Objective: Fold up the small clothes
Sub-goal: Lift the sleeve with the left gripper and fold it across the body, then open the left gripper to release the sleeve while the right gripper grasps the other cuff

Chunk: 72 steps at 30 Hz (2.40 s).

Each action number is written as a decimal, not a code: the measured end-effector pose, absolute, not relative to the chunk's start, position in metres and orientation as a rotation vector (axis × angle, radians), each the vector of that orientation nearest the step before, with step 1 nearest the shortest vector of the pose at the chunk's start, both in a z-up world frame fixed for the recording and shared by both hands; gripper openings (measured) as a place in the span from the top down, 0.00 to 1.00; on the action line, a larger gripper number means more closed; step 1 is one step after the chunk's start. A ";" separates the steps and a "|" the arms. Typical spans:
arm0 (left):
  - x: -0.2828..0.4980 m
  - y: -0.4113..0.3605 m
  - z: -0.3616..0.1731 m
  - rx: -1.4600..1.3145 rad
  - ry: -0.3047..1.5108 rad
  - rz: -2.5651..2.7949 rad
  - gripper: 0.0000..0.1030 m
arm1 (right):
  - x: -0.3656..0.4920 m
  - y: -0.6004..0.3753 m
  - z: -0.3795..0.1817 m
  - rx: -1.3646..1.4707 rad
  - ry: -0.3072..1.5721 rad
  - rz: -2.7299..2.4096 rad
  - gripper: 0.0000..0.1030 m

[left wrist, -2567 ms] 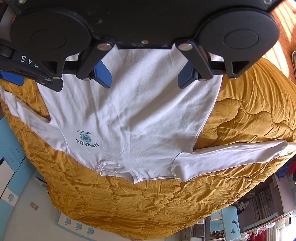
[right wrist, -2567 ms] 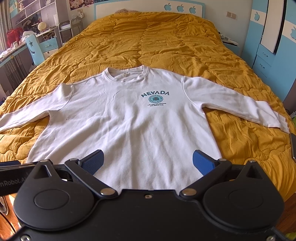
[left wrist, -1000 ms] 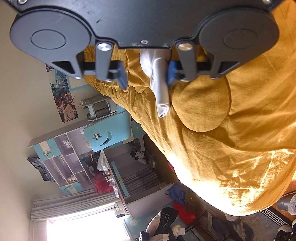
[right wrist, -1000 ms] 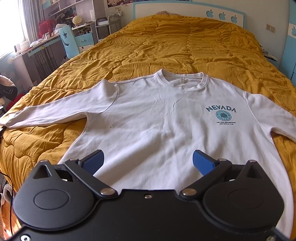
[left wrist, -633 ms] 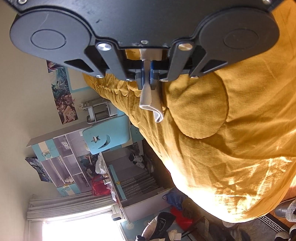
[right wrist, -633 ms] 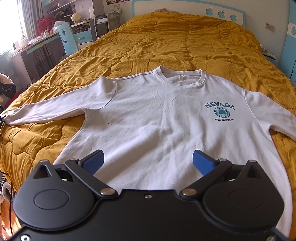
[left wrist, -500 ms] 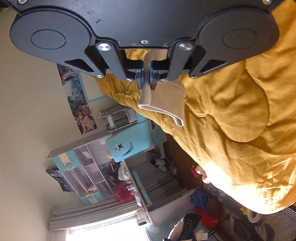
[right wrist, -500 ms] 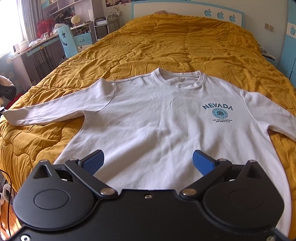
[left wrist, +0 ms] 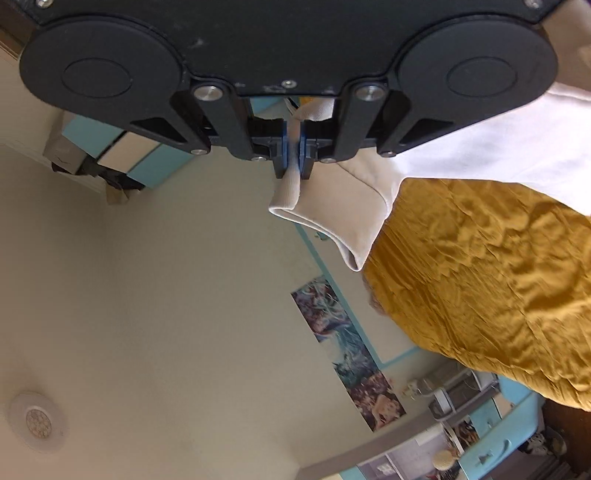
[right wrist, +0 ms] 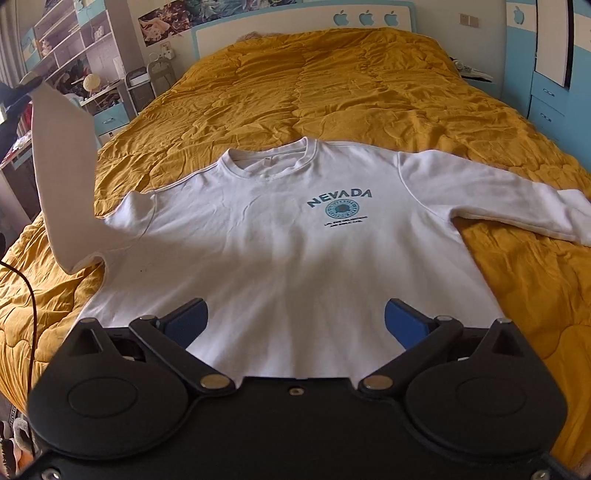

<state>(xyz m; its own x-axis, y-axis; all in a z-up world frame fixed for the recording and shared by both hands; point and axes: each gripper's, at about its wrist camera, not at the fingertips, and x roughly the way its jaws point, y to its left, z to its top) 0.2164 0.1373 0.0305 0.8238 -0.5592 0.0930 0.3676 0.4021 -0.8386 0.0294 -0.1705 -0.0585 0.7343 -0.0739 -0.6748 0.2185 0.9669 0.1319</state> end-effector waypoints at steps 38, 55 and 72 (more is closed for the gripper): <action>0.234 0.134 -0.123 -0.743 0.722 -0.237 0.64 | 0.159 -0.368 -0.150 1.027 0.679 -0.313 0.43; 0.238 0.125 -0.133 -0.677 0.751 -0.147 0.66 | 0.113 -0.379 -0.165 1.057 0.658 -0.409 0.91; 0.256 0.106 -0.131 -0.644 0.815 -0.102 0.64 | 0.129 -0.370 -0.154 0.949 0.655 -0.298 0.76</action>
